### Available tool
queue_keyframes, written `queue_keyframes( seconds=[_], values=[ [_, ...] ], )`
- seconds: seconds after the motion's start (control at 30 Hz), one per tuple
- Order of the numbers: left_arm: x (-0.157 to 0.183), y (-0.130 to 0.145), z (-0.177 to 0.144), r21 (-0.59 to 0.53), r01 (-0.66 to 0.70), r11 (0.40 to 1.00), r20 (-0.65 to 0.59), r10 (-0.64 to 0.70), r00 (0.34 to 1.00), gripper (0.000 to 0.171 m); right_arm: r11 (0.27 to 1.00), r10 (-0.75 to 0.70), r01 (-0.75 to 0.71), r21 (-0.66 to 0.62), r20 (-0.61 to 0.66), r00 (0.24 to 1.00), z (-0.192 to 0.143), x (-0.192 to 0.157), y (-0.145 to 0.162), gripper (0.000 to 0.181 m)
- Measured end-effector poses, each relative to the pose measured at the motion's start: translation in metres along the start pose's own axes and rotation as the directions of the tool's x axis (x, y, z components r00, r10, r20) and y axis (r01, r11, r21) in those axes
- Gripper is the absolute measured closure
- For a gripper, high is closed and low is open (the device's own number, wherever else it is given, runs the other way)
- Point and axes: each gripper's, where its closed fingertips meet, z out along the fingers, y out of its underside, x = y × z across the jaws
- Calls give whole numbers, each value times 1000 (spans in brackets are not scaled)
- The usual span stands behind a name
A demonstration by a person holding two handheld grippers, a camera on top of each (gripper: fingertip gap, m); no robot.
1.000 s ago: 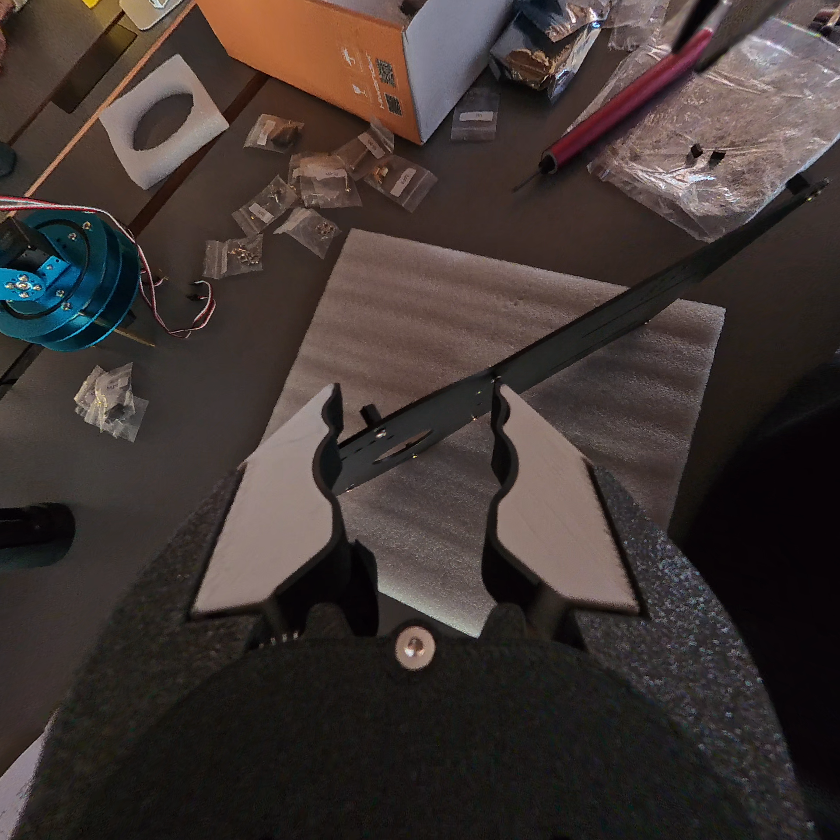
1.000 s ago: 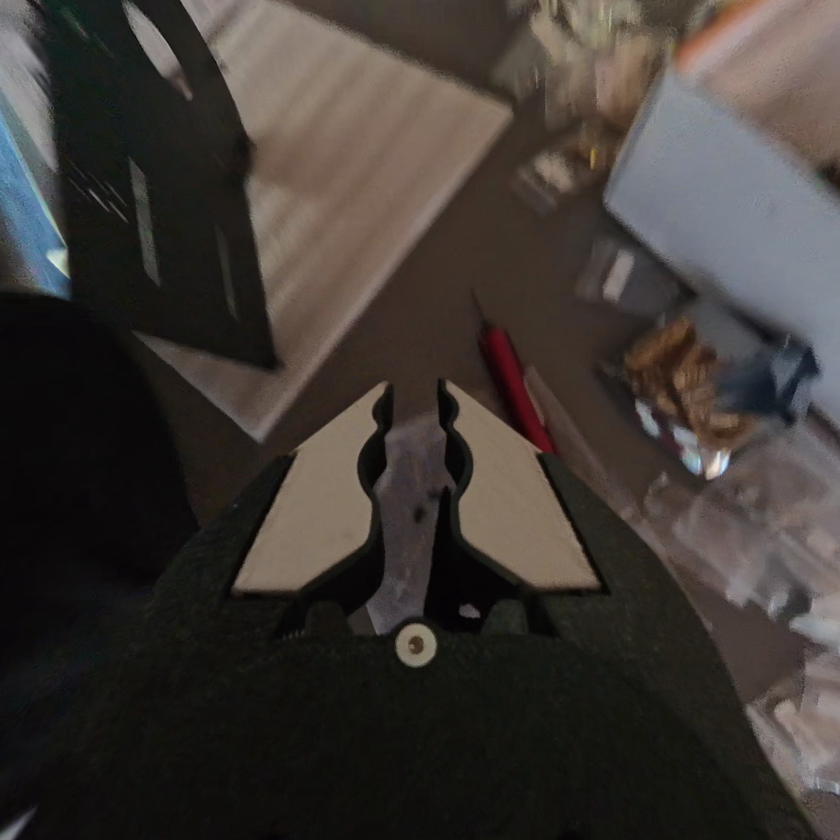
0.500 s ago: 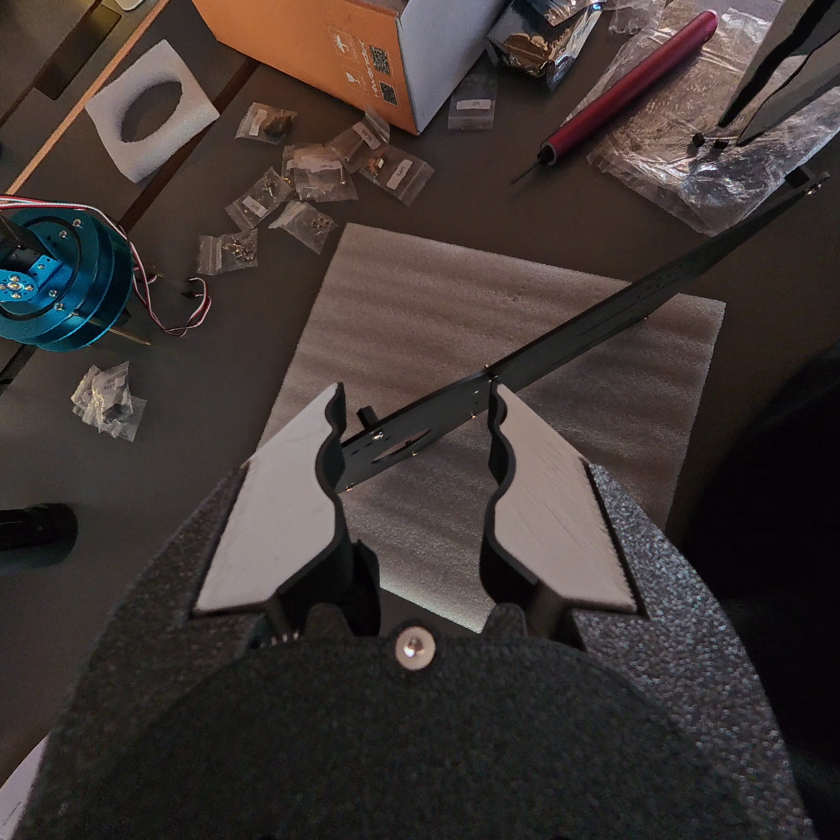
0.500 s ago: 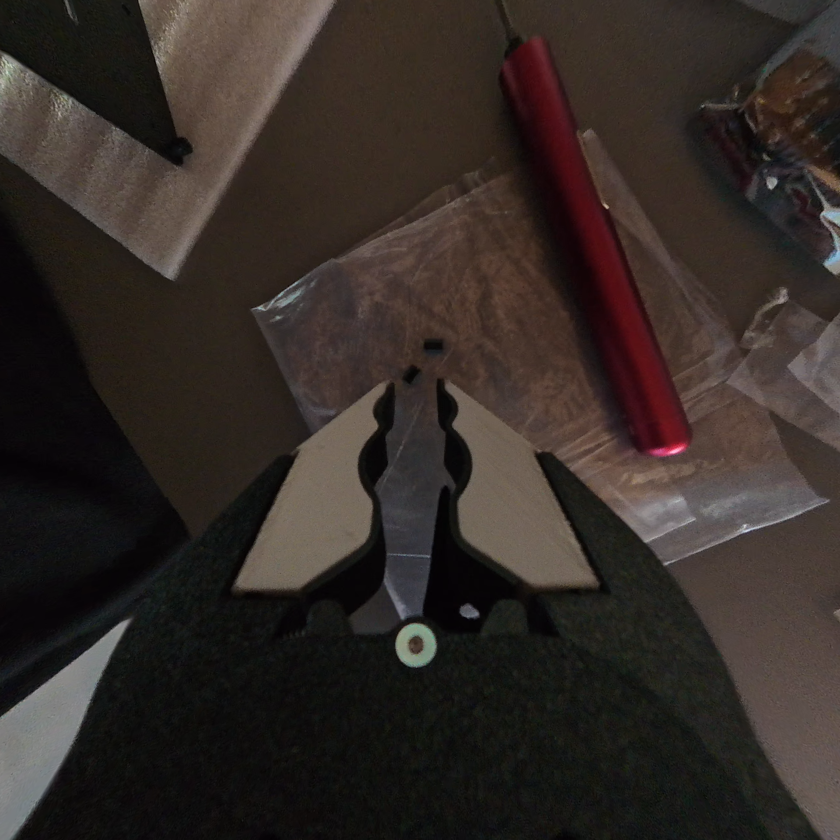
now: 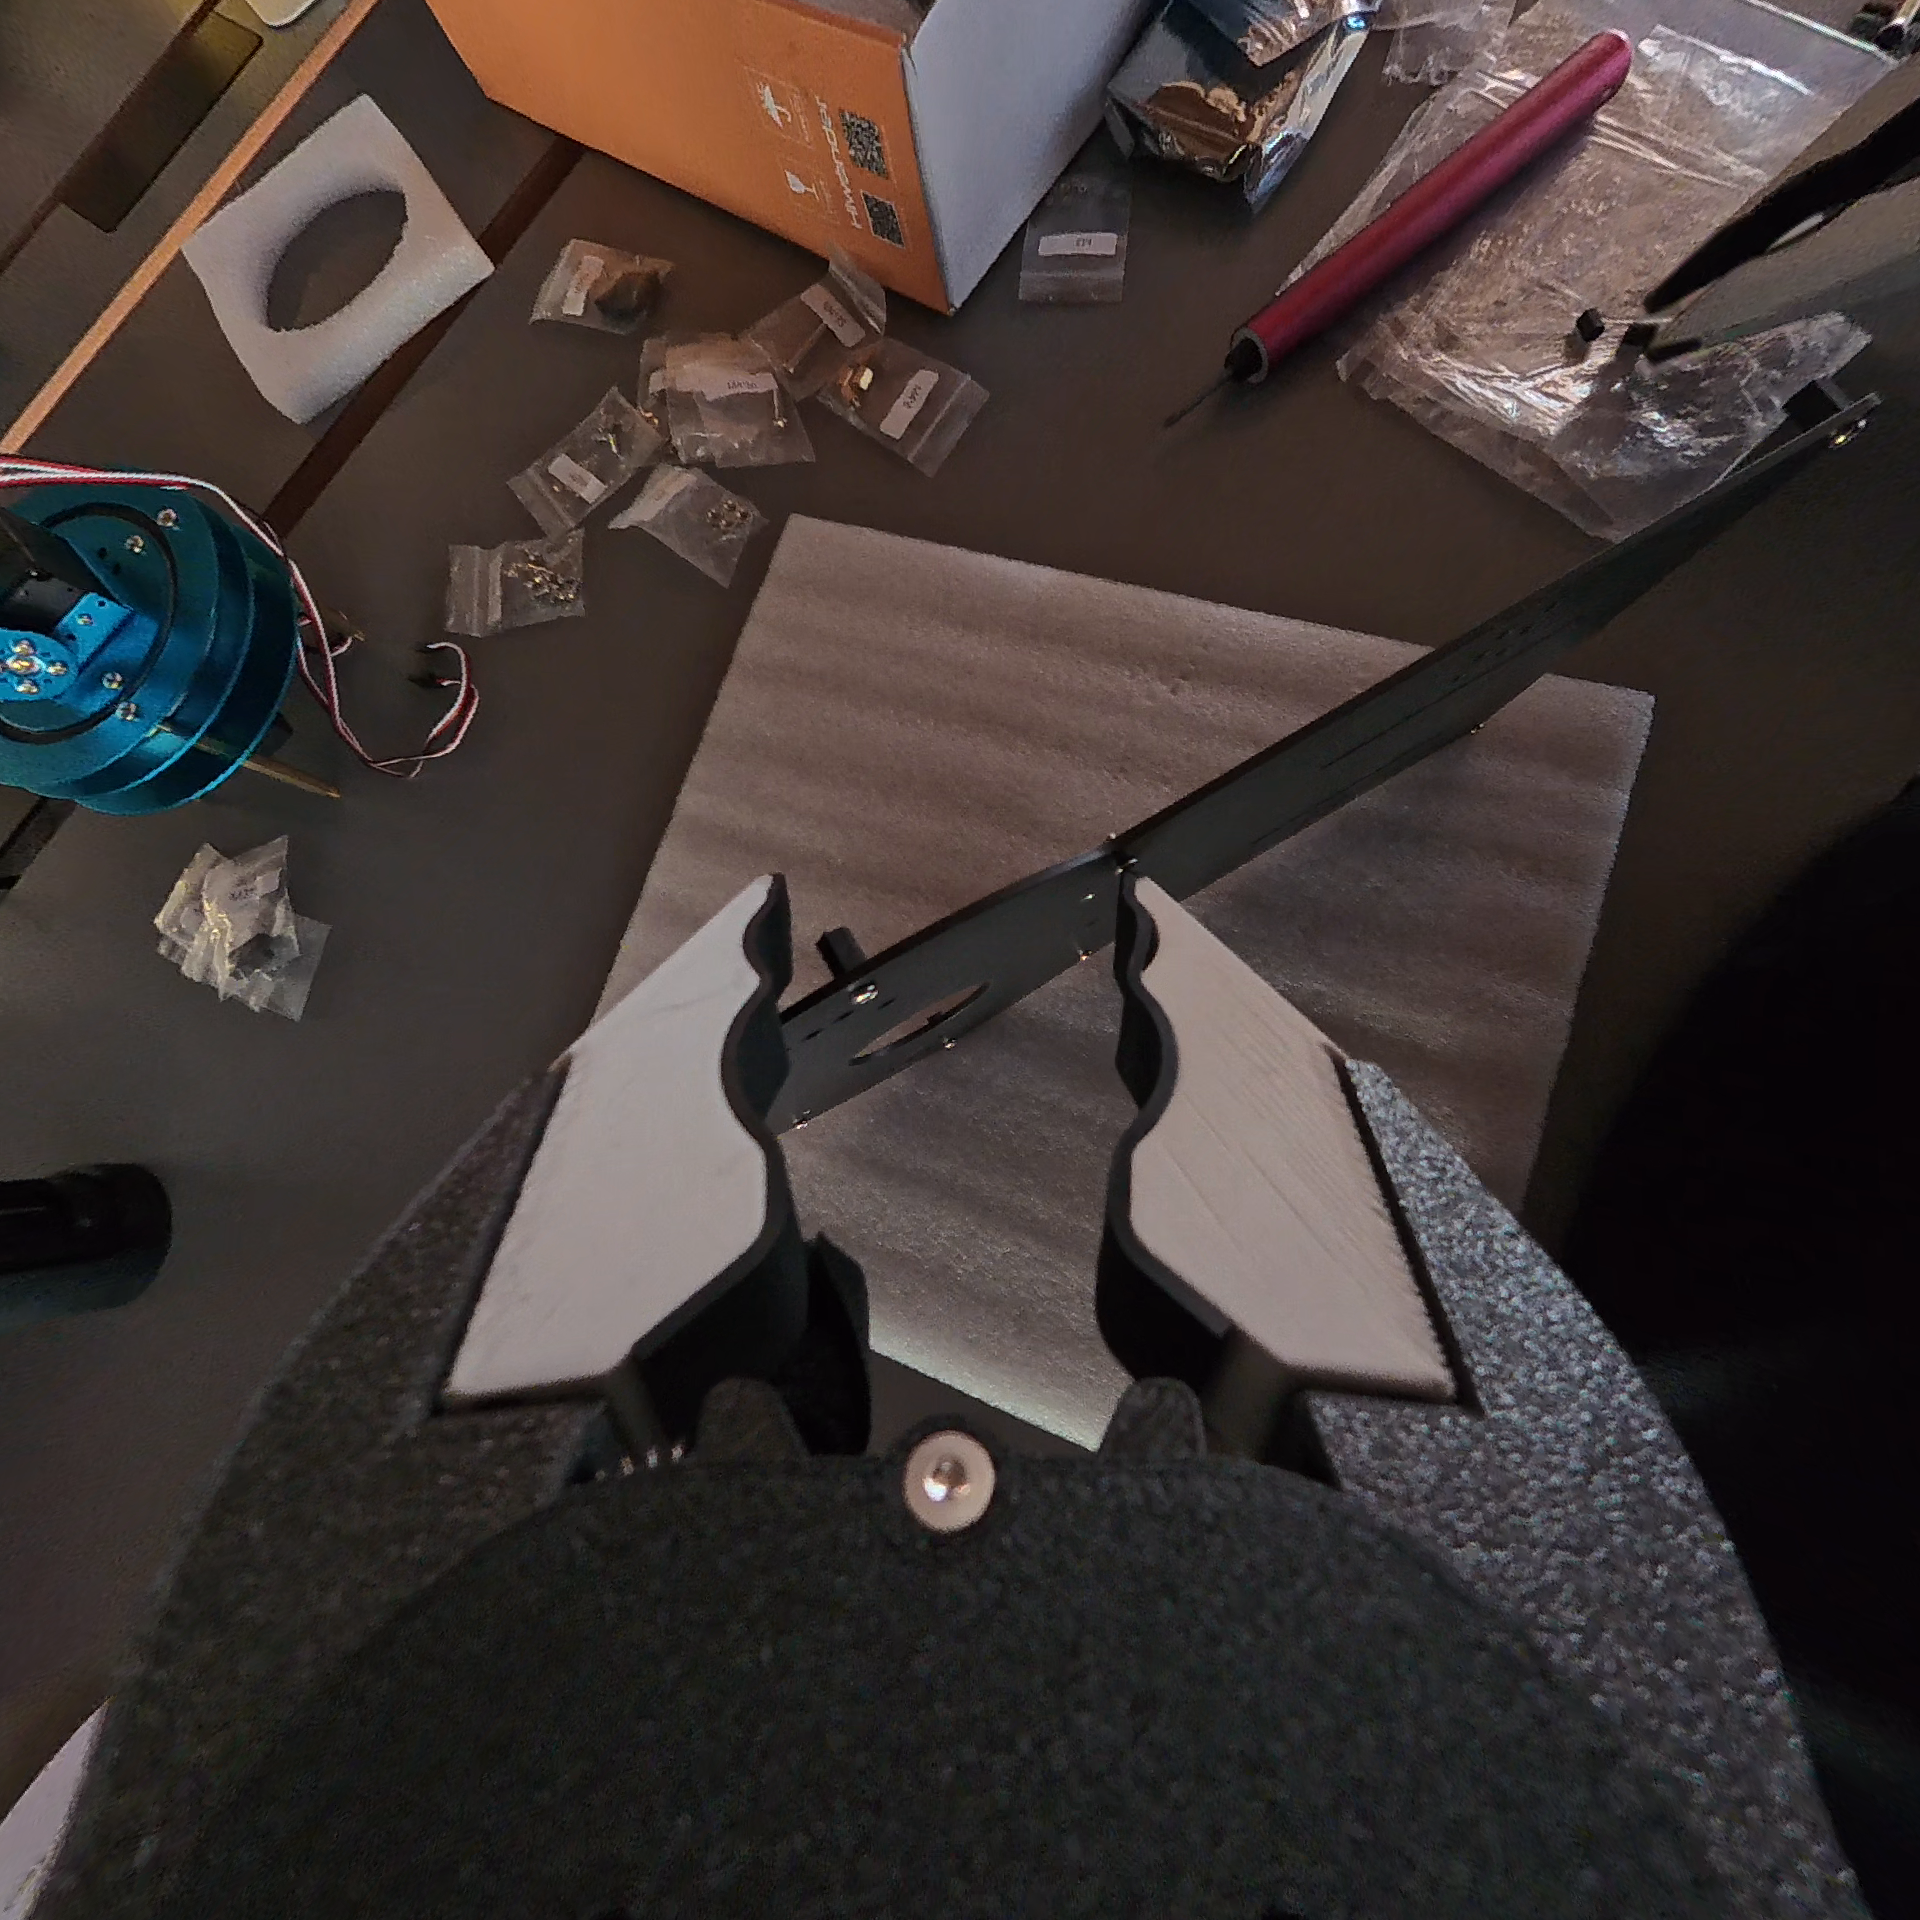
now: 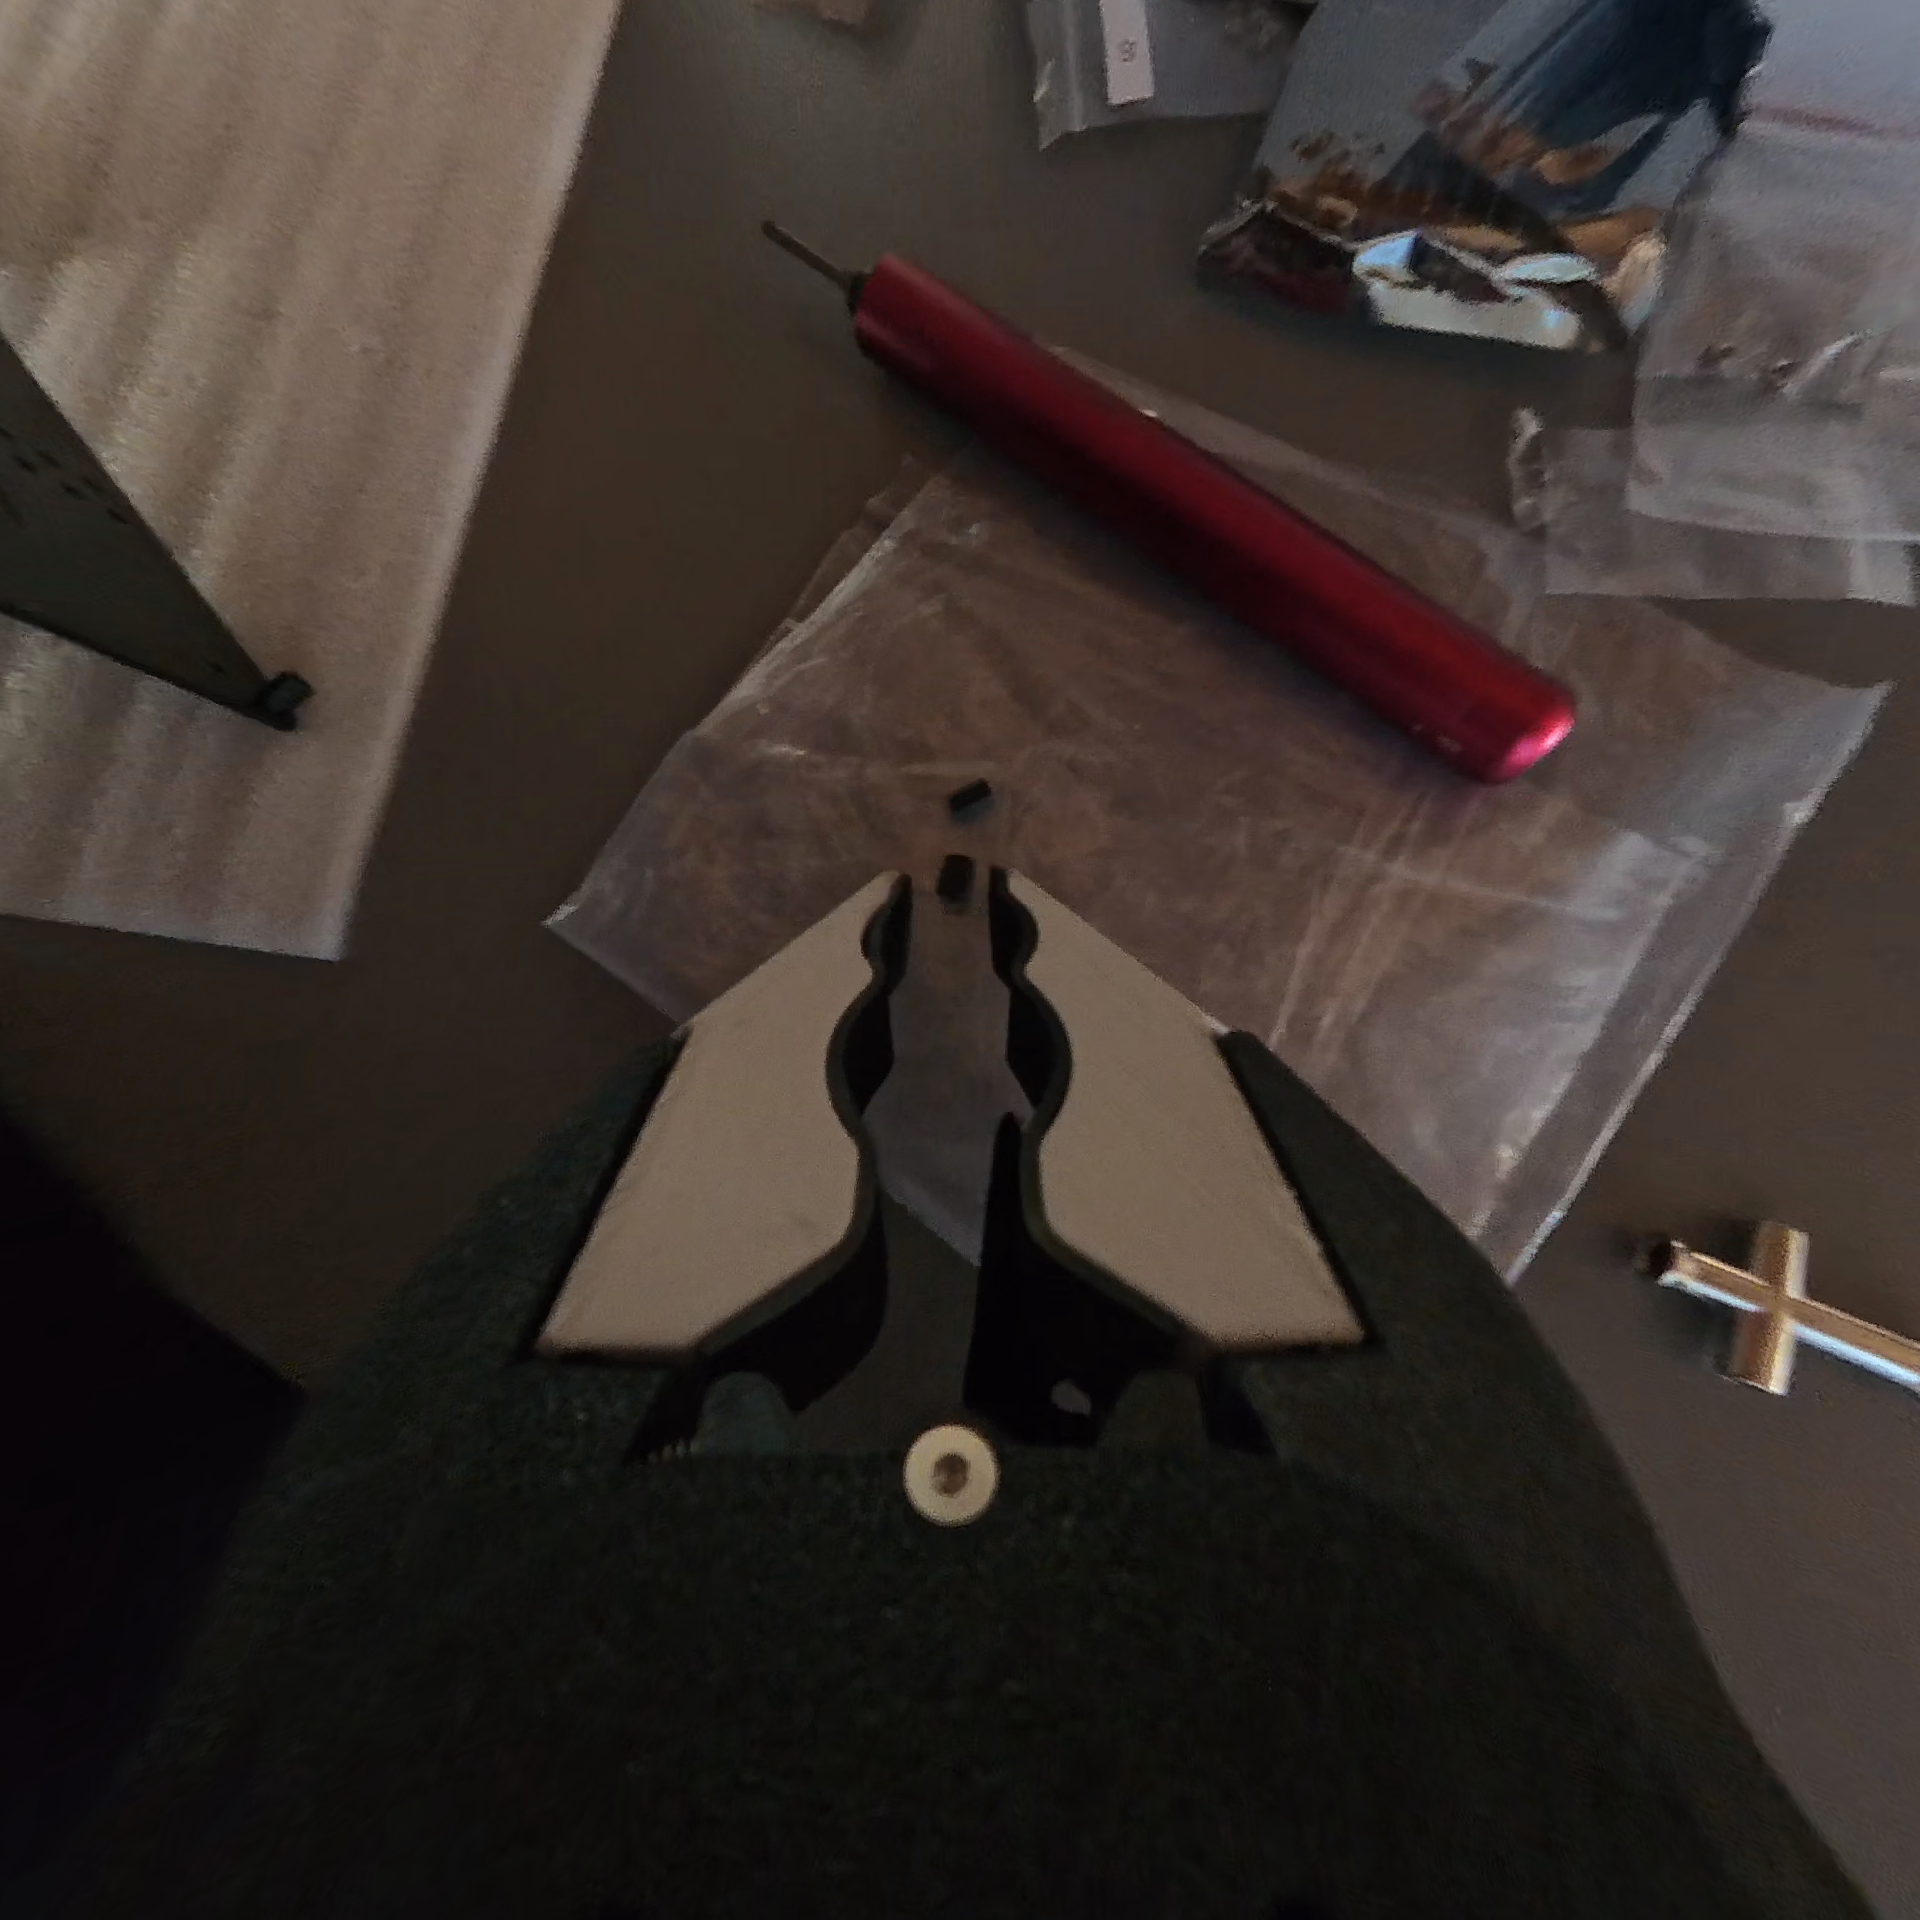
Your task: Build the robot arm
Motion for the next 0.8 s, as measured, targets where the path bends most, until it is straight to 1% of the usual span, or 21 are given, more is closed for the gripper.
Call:
queue_keyframes(
  seconds=[0.07,0.17,0.3,0.43,0.5,0.57,0.6,0.63,0.67,0.73,0.77,0.8],
  values=[
    [0,0,0,-3,-2,1000,-4,2,1000,109,1000,-17,17,14,-2,1000,-1,0,-2,168],
    [0,0,0,-2,-1,1000,-5,1,1000,109,1000,-2,3,-20,8,1000,2,0,2,167],
    [0,0,-1,-2,1,1000,-6,-1,1000,109,1000,-3,3,-26,4,1000,4,-1,1,176],
    [1,1,-1,1,4,1000,-9,-4,1000,110,999,-2,2,-46,6,1000,3,-1,0,176],
    [1,1,-1,1,4,1000,-10,-4,1000,110,999,-52,52,-8,17,998,-2,-3,-13,176],
    [1,1,-1,1,1,1000,-12,-1,1000,110,980,-185,173,98,119,976,-9,-25,-42,176],
    [1,0,-1,2,0,1000,-14,0,1000,110,951,-283,256,172,159,946,-13,-38,-60,176],
    [1,0,-1,3,2,1000,-16,-2,1000,110,903,-395,341,262,195,898,-17,-53,-80,176],
    [1,0,-2,5,4,1000,-20,-4,1000,111,833,-514,420,361,221,829,-22,-71,-101,176],
    [1,1,-3,4,4,1000,-30,-4,1000,113,629,-742,545,554,219,633,-27,-106,-137,177],
    [1,1,-4,3,2,1000,-34,-2,999,118,524,-827,577,627,213,520,-25,-123,-148,177],
    [1,2,-4,3,0,1000,-42,0,999,119,448,-883,584,677,231,409,-21,-141,-155,176]
  ],
)
